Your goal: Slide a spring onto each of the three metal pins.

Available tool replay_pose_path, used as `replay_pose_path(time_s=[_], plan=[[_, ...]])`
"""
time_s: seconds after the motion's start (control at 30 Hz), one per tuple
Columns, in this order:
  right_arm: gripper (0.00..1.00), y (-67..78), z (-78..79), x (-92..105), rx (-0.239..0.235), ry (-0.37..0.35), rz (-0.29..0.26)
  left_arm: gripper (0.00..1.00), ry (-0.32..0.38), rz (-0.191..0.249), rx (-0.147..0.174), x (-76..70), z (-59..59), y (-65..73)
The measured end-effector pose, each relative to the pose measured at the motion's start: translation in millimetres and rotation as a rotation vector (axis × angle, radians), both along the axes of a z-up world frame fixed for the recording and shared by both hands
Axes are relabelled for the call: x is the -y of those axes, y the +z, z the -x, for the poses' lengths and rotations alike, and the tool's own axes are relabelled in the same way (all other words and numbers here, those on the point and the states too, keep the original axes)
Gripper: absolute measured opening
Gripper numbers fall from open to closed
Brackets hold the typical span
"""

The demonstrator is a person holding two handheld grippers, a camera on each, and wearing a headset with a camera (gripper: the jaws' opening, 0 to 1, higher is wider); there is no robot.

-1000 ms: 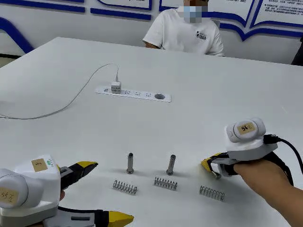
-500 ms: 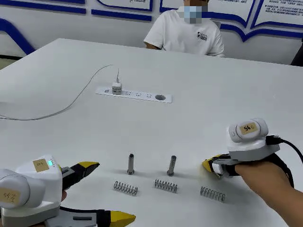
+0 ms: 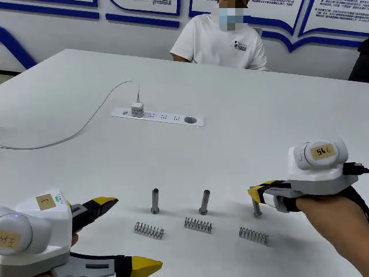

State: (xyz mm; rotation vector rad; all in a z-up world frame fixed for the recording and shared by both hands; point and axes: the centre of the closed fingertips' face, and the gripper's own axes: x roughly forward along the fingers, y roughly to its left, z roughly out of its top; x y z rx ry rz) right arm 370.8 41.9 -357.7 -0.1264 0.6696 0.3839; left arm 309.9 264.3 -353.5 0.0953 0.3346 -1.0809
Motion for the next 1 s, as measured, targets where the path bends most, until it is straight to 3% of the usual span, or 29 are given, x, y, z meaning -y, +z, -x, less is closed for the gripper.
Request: replay_pose_path(time_s=[0.53,1.0], plan=[[0.09,3.7,23.7,6.0,0.002,0.004,0.006,0.95,-0.005,0.001,0.005,2.6,2.0,2.1],[0.1,-0.7,29.2,7.5,-0.01,0.009,0.013,0.95,-0.003,0.003,0.005,2.9,2.2,2.6]])
